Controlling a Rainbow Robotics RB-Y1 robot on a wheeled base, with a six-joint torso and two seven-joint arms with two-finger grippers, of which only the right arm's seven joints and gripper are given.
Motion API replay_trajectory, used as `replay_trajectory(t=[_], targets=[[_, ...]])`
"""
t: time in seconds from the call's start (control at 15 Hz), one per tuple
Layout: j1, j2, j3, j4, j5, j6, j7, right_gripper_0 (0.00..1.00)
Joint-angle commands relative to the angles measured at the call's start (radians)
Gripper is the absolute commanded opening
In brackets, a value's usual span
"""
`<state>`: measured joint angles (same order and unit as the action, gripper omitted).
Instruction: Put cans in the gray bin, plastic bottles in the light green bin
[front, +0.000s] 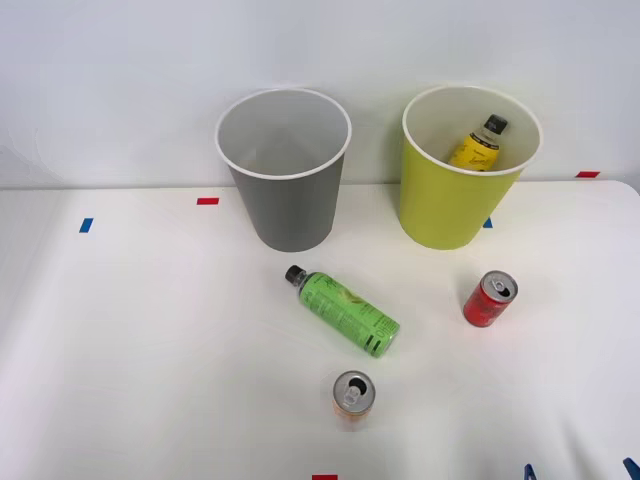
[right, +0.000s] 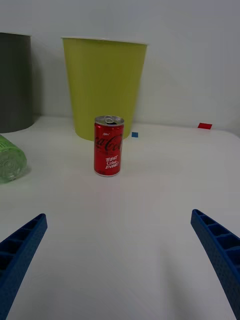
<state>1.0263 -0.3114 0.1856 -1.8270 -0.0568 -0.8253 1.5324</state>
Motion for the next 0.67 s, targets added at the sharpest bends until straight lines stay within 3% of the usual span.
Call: replay_trajectory(t=[0.07, 0.67], targets=[[0.000, 0.000, 0.000, 0.000, 0.000, 0.000, 0.000, 1.00], [0.000, 0.000, 0.000, 0.000, 0.000, 0.000, 0.000, 1.00]])
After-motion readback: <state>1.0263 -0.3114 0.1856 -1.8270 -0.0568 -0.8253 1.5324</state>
